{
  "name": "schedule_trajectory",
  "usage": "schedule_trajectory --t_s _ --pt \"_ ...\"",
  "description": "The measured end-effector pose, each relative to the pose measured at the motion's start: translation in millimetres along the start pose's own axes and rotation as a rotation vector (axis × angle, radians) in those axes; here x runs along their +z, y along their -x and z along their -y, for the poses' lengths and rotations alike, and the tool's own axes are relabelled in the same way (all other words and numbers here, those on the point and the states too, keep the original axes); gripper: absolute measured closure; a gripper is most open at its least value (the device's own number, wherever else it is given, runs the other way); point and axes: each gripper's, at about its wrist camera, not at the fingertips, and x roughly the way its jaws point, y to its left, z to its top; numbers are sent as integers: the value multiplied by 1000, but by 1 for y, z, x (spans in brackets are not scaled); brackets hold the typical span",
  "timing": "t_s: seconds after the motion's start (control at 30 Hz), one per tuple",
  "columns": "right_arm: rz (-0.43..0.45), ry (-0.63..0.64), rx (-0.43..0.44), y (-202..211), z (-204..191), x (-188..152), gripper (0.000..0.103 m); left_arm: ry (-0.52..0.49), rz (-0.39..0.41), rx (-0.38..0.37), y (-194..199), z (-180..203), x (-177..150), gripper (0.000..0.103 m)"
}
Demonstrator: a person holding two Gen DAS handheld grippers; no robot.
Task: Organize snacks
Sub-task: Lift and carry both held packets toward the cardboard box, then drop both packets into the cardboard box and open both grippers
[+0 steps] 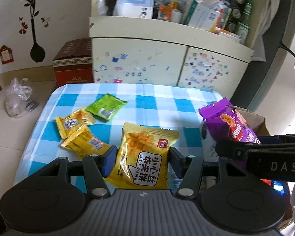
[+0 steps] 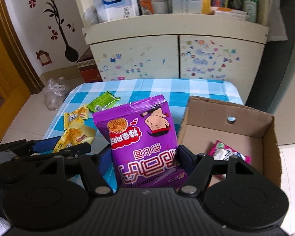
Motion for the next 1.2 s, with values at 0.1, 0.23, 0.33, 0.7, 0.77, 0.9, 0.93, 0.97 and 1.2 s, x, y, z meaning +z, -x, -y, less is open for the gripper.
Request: schedule_trajectory --t_s 0.1,0.23,0.33,0.7,0.77,0.9,0.93,0.97,1.2 --pt "10 -13 -13 6 9 0 32 -12 3 -10 1 13 1 41" --pt "28 -35 -32 16 21 0 32 -22 8 -28 4 28 3 41" --pt "38 -57 -45 24 33 0 32 -32 12 -40 5 40 4 41" --pt "76 -146 -109 50 78 -4 32 -63 6 -86 5 81 6 41" --pt "78 -174 -127 52 86 -6 32 -71 4 -95 5 88 6 41" --pt "88 -210 -145 58 98 -8 32 -92 -5 -111 1 105 5 41" --pt "91 -221 -148 59 100 -8 32 -95 -7 -114 1 108 4 41" --pt "94 -232 -153 59 102 -8 32 -100 -11 -117 -1 112 3 41" --pt "95 -294 -161 57 115 -8 32 -147 -33 -126 -15 141 -1 40"
